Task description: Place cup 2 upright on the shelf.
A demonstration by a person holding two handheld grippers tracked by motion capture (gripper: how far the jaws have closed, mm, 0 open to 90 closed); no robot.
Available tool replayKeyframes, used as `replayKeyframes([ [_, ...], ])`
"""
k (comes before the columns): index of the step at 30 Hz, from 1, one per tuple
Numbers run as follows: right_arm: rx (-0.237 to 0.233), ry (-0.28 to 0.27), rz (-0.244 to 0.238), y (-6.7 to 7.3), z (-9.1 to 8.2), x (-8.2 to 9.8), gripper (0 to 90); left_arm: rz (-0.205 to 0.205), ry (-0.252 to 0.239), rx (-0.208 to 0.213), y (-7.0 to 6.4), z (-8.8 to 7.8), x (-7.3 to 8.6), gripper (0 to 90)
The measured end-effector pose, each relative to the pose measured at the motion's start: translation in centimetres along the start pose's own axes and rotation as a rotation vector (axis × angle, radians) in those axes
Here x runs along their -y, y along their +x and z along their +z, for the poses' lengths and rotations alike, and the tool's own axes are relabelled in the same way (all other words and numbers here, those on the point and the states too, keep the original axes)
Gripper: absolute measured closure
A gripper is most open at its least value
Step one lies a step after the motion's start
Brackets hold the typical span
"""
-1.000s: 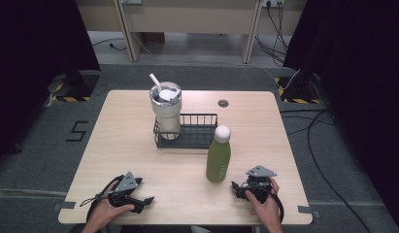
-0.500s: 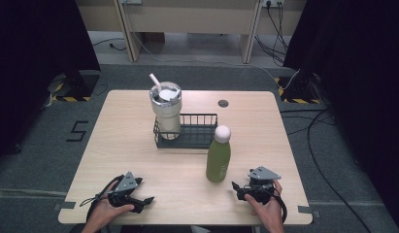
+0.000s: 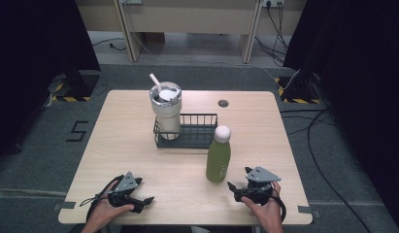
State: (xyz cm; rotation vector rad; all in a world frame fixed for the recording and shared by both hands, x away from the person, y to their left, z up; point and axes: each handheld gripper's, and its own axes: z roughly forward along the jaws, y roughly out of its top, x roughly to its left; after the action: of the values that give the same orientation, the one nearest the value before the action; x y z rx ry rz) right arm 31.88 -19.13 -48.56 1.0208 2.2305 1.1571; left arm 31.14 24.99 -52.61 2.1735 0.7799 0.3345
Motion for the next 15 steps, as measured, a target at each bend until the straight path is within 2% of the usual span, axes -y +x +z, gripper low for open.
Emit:
replayKeyframes([
  [6,-0.017,-0.047,-0.017,0.4,-0.2,-0.6,15.6,-0.001,0.000,0.000,0.0,0.0,0.0,14.4],
  [15,-0.042,-0.088,-0.029,0.8,-0.1,-1.4,15.5,0.000,0.000,0.001,0.0,0.0,0.0,14.5],
])
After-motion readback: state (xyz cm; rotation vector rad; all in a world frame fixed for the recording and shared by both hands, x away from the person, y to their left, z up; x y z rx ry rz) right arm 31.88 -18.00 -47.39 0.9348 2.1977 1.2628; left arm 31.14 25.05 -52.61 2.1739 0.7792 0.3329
